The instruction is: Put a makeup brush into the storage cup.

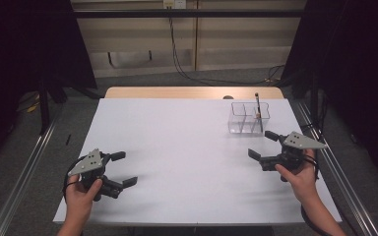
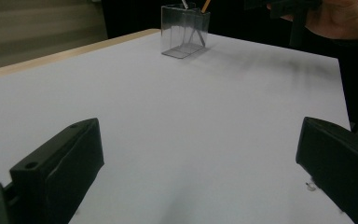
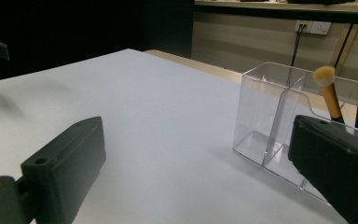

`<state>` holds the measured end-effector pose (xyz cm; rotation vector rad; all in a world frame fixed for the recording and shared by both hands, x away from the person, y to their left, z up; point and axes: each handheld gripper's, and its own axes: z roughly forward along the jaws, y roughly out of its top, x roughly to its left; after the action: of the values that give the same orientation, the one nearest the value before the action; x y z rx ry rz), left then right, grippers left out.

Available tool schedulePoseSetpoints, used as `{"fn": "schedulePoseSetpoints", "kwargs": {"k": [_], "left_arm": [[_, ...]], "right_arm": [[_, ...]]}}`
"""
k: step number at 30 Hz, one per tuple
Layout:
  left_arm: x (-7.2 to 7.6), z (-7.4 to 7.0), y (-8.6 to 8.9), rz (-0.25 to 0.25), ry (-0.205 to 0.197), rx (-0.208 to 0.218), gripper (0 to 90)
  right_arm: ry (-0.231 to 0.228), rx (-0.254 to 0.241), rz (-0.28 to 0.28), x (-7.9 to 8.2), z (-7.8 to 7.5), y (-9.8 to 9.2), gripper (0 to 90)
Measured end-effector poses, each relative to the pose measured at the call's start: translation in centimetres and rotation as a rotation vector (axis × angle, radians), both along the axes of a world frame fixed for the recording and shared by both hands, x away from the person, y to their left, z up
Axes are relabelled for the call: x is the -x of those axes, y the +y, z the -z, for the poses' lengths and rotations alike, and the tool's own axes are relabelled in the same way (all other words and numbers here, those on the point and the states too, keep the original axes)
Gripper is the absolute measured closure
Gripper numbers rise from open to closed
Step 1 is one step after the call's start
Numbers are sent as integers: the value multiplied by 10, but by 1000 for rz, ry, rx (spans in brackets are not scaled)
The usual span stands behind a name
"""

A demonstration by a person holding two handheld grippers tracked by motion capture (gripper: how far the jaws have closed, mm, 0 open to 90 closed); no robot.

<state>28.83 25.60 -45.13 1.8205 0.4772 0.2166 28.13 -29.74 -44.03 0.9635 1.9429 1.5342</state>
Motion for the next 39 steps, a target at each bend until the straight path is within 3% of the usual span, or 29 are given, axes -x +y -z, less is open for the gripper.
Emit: {"fn": "schedulePoseSetpoints", "kwargs": {"k": [39], "left_arm": [[0,0,0,-1,0,-2,6]], "right_arm": [[31,13,10,27,12,-20,36]]}}
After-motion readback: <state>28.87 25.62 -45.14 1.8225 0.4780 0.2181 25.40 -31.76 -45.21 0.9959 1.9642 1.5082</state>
